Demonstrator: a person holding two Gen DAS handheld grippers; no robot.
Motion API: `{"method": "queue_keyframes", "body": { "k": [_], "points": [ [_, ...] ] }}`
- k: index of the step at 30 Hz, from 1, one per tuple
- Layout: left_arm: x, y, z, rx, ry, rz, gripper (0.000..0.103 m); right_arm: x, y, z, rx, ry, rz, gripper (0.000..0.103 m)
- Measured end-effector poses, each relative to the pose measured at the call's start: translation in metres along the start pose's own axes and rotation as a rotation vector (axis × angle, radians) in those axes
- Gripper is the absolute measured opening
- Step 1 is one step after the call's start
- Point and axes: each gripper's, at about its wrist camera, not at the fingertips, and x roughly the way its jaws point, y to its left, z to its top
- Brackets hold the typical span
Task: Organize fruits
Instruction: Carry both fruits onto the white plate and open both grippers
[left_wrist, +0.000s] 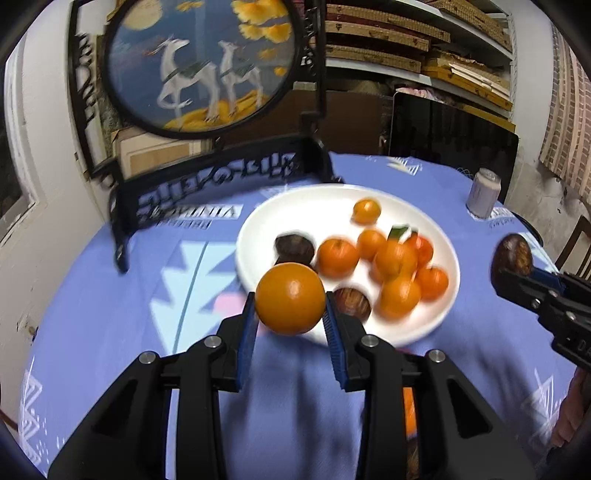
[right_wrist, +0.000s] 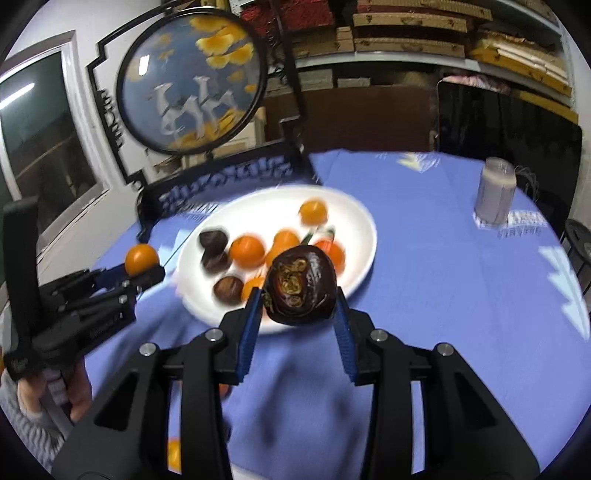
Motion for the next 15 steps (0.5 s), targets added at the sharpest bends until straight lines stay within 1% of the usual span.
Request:
{"method": "queue_keyframes", "body": {
  "k": [3, 6, 7, 8, 9, 10, 11, 12, 14, 15],
  "points": [
    [0.013, -0.012, 0.011, -0.006, -0.005, -0.016, 0.035, 0.027, -0.004, 0.023, 0.031, 0.005, -0.001, 0.038],
    [0.031, -0.021, 0.015, -0.017, 0.008, -0.03, 0.036, 0.054, -0.008, 0.029, 0.062, 0.026, 0.016, 0.039],
    [0.037, -0.023, 0.015, -0.018, 0.019, -0.029, 0.039, 0.061, -0.009, 0.028, 0.064, 0.031, 0.019, 0.04],
    [0.042, -0.025, 0.014, -0.013, 0.025, -0.021, 0.045, 0.065, -0.01, 0.026, 0.067, 0.026, 0.013, 0.046],
    [0.044, -0.026, 0.013, -0.004, 0.023, -0.012, 0.049, 0.065, -0.011, 0.025, 0.073, 0.011, 0.007, 0.053],
    [0.043, -0.026, 0.012, 0.009, 0.01, -0.002, 0.056, 0.063, -0.012, 0.025, 0.079, -0.003, 0.005, 0.064],
    [0.041, -0.026, 0.012, 0.017, -0.002, 0.008, 0.063, 0.058, -0.013, 0.025, 0.086, -0.025, 0.006, 0.066],
    [0.039, -0.027, 0.011, 0.025, -0.013, 0.018, 0.066, 0.053, -0.014, 0.027, 0.09, -0.043, 0.01, 0.066],
    [0.03, -0.025, 0.011, 0.033, -0.035, 0.018, 0.066, 0.039, -0.013, 0.029, 0.093, -0.063, 0.028, 0.067],
    [0.027, -0.024, 0.01, 0.032, -0.041, 0.014, 0.066, 0.031, -0.012, 0.028, 0.091, -0.076, 0.037, 0.072]
  ]
}}
